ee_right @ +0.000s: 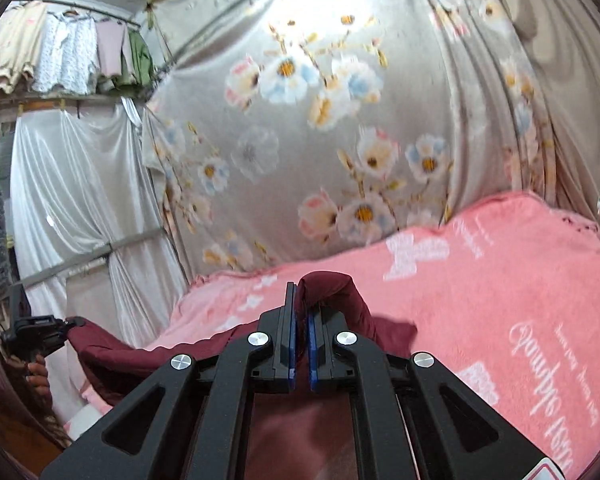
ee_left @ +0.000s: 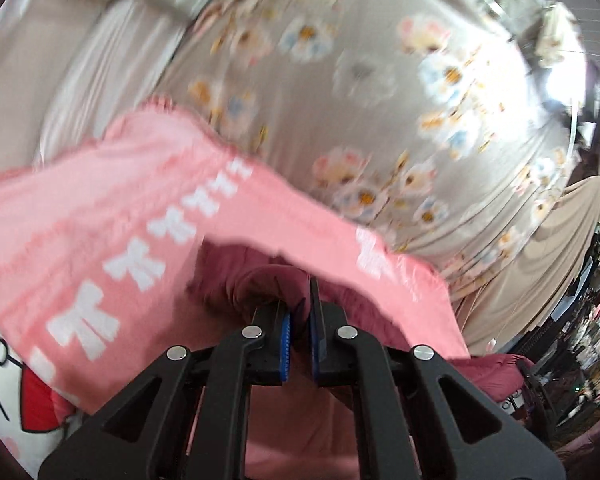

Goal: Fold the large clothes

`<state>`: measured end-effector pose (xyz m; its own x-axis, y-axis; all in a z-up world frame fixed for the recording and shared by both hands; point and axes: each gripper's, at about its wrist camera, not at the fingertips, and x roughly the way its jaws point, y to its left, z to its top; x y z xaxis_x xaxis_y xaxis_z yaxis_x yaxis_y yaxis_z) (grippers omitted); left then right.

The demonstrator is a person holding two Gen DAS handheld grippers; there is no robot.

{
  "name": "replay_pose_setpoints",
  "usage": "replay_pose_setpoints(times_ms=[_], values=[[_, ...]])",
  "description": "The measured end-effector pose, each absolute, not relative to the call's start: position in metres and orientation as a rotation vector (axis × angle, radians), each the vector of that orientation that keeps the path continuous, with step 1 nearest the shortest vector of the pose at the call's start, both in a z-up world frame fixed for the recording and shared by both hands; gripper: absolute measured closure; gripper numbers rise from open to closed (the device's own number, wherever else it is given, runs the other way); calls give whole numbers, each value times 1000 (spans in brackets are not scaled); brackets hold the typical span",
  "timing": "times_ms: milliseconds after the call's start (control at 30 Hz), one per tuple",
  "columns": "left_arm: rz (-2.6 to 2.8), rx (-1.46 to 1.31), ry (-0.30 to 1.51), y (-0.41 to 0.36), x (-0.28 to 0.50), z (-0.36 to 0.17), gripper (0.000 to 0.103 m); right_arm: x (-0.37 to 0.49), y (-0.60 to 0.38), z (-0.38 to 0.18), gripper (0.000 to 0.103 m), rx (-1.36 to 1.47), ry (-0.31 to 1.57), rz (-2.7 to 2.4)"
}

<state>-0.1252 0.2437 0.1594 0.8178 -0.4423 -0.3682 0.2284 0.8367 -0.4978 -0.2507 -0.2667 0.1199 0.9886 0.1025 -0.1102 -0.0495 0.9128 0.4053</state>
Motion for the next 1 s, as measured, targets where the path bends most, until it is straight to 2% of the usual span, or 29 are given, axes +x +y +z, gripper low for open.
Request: replay_pose_setpoints(times_ms=[133,267,567,1000], values=[[-375,-438,431,238,-125,180,97,-247,-274,132,99,440,74,79],[-341,-381,448,228,-96,176,97,-208,-286,126,99,480,101,85],[-227,-347,649,212,9,97,97,-100,-302,71,99,543,279,38],[-170,-283,734,180,121,59,96,16,-322,33,99,587,452,-87]])
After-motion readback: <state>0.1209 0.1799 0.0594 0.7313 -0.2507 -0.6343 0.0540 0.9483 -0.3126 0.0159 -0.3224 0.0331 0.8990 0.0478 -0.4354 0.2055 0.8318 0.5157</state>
